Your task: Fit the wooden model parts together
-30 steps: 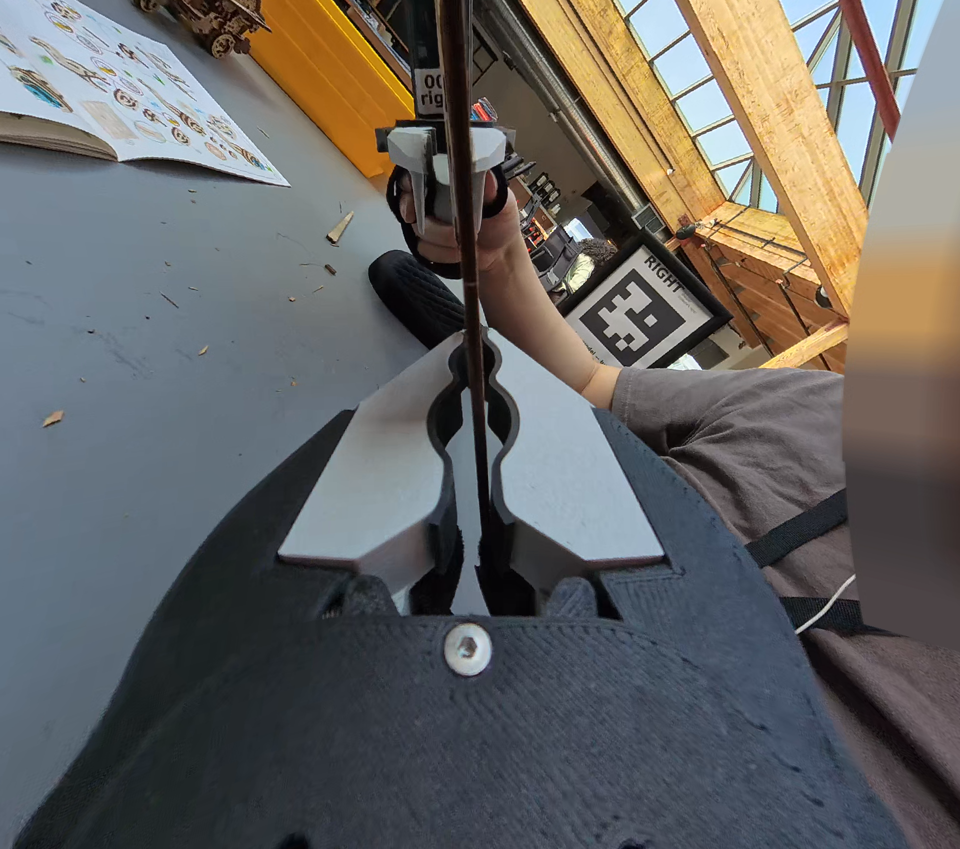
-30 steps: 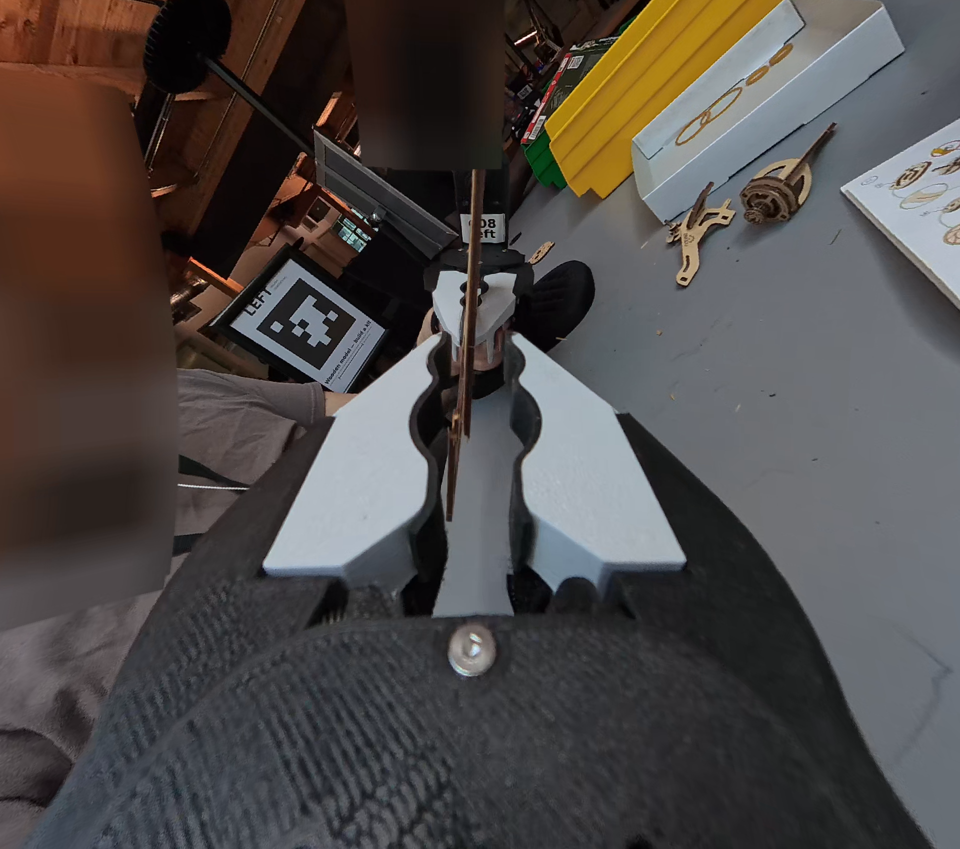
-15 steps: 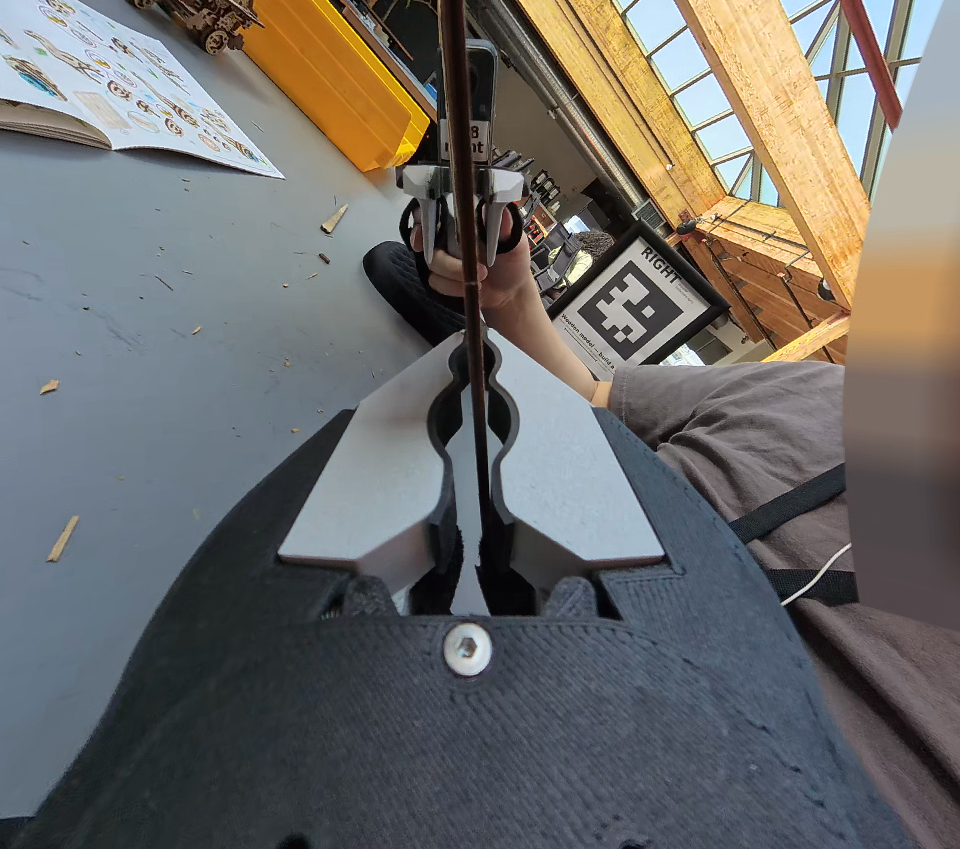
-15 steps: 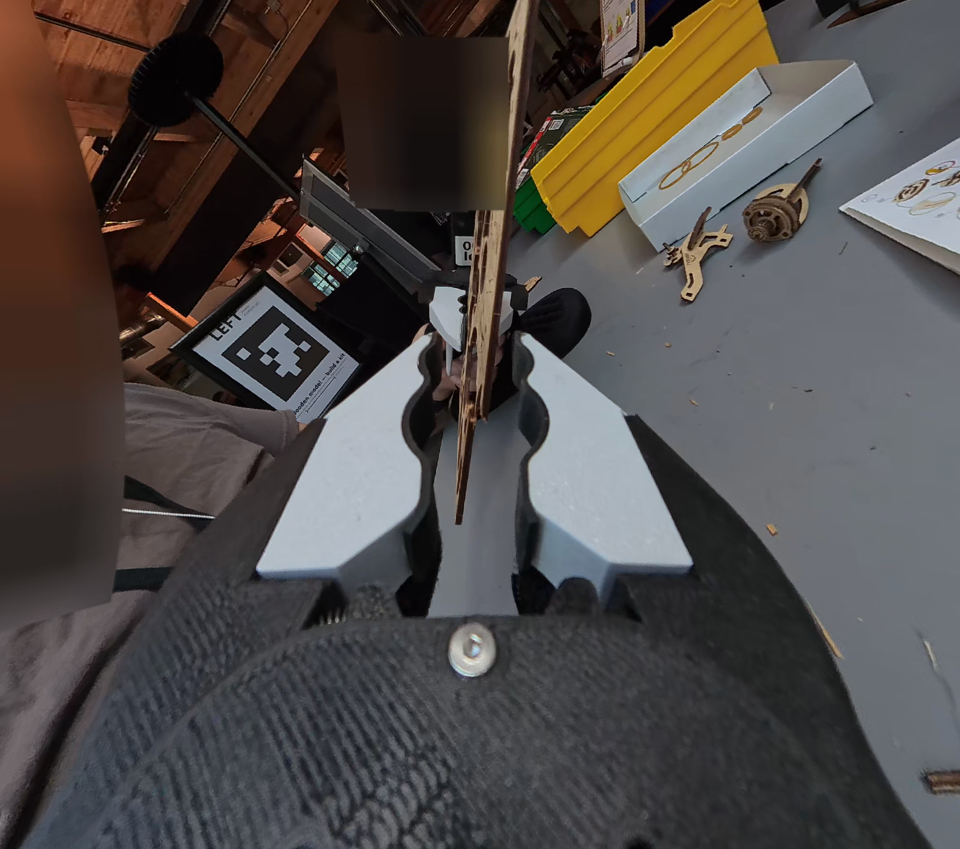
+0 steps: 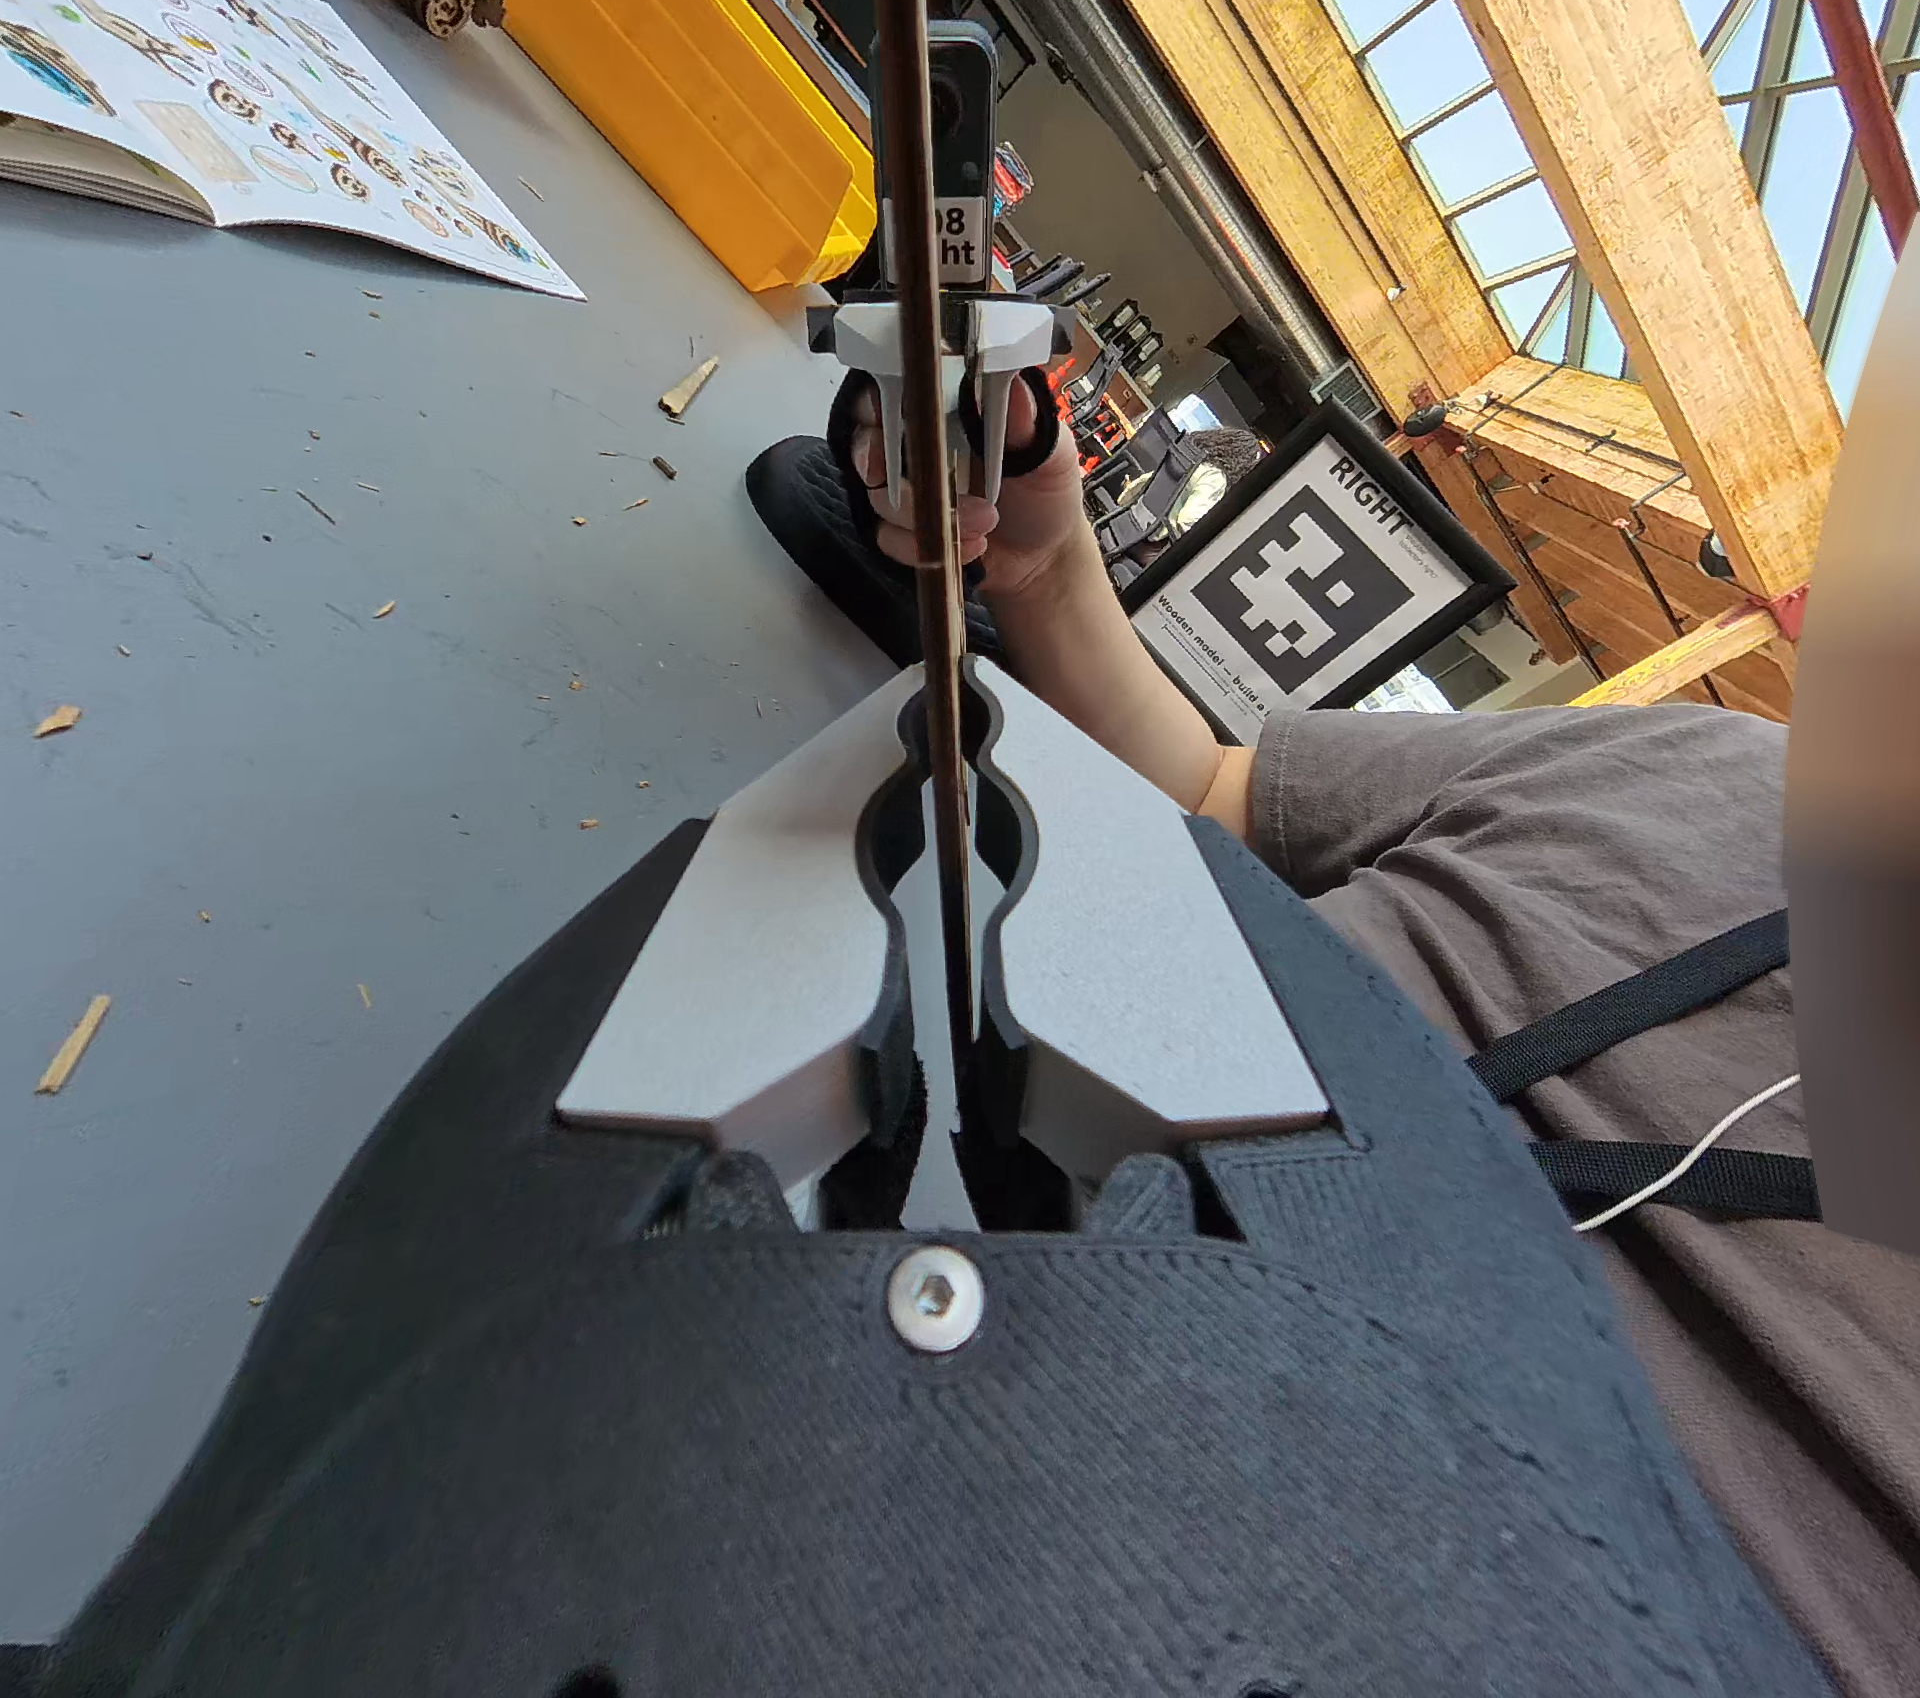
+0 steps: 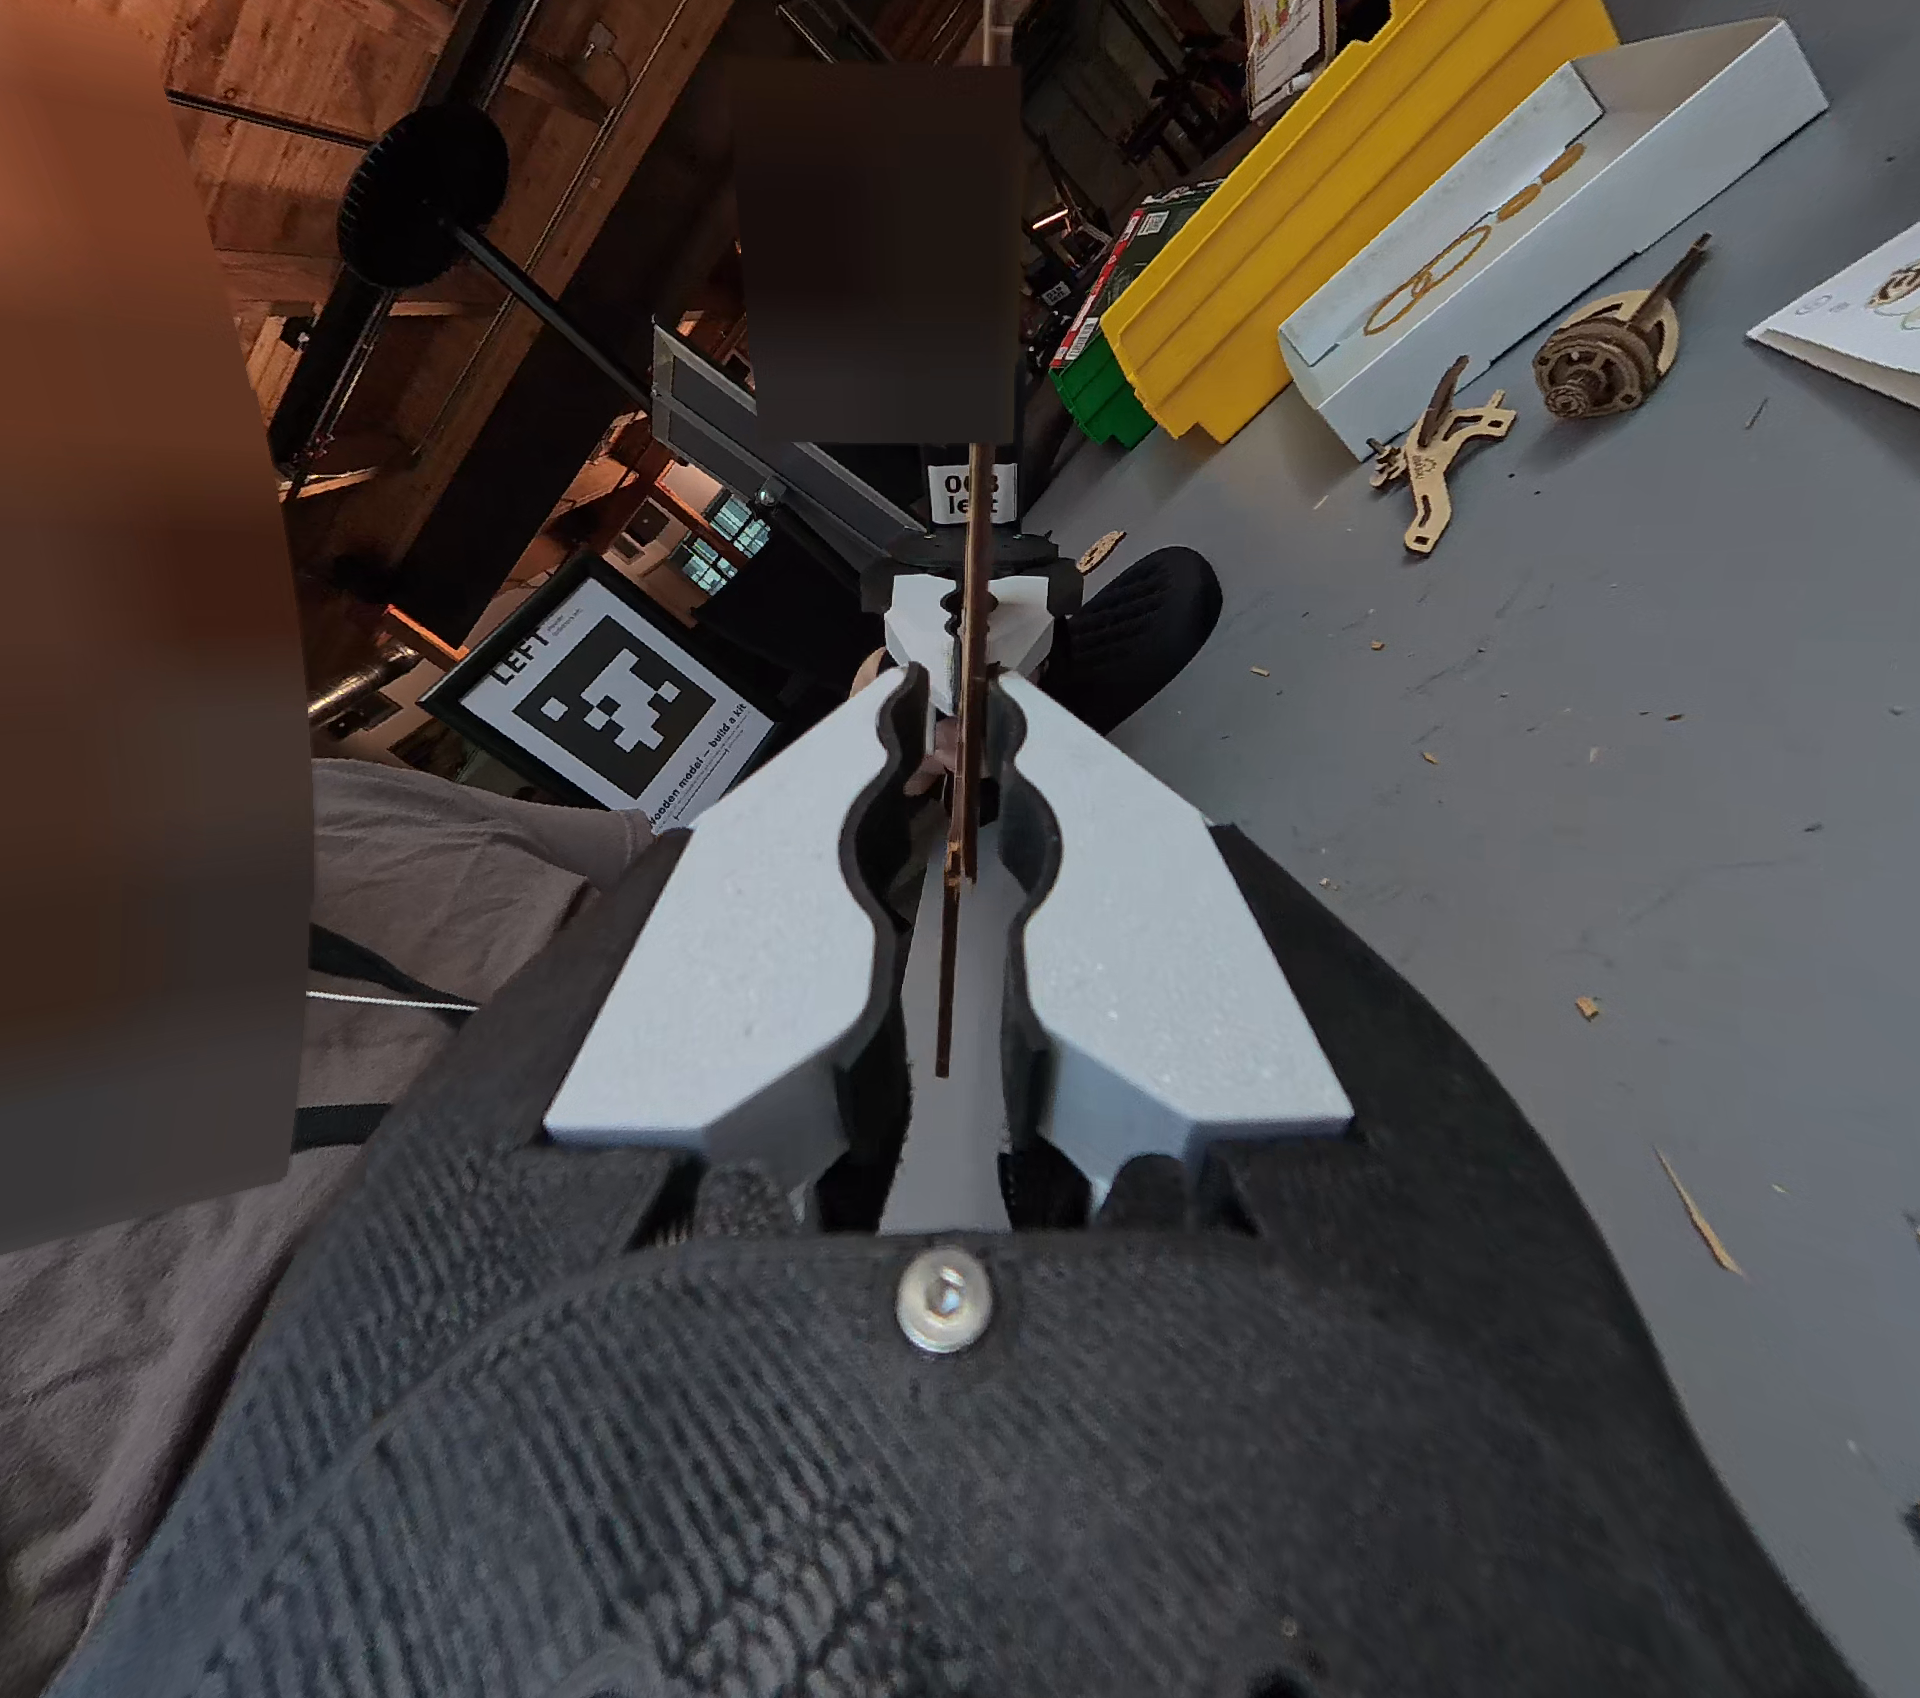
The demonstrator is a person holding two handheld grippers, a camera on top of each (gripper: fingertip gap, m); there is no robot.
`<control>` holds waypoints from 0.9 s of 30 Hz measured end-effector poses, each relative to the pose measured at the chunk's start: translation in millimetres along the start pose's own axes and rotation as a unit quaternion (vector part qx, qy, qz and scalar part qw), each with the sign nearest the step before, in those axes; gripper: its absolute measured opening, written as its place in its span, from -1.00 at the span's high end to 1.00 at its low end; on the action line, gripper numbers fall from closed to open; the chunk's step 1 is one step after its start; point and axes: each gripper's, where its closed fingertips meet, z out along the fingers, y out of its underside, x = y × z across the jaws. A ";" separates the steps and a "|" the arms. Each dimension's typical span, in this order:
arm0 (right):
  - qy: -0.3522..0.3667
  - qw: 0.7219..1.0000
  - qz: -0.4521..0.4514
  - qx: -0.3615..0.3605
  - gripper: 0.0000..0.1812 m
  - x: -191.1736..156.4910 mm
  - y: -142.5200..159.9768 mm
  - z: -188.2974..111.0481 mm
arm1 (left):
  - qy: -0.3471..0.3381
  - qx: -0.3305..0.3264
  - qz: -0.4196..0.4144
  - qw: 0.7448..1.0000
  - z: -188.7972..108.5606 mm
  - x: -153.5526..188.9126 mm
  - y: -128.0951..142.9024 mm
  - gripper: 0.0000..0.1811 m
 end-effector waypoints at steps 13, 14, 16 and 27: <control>0.010 1.000 0.014 -0.008 0.99 5.4 4.5 -2.3 | -0.011 -0.016 0.011 1.000 0.5 -1.3 5.4 1.00; 0.009 1.000 0.013 -0.008 0.99 5.0 5.1 -2.3 | -0.013 -0.017 0.011 1.000 0.4 -1.9 5.8 1.00; 0.006 1.000 0.012 -0.015 0.99 3.3 7.9 -1.5 | -0.023 -0.020 0.014 0.999 0.4 -4.4 7.0 1.00; 0.012 1.000 0.002 -0.009 0.97 4.6 6.7 -3.7 | -0.015 -0.018 0.010 1.000 0.5 -2.0 7.0 1.00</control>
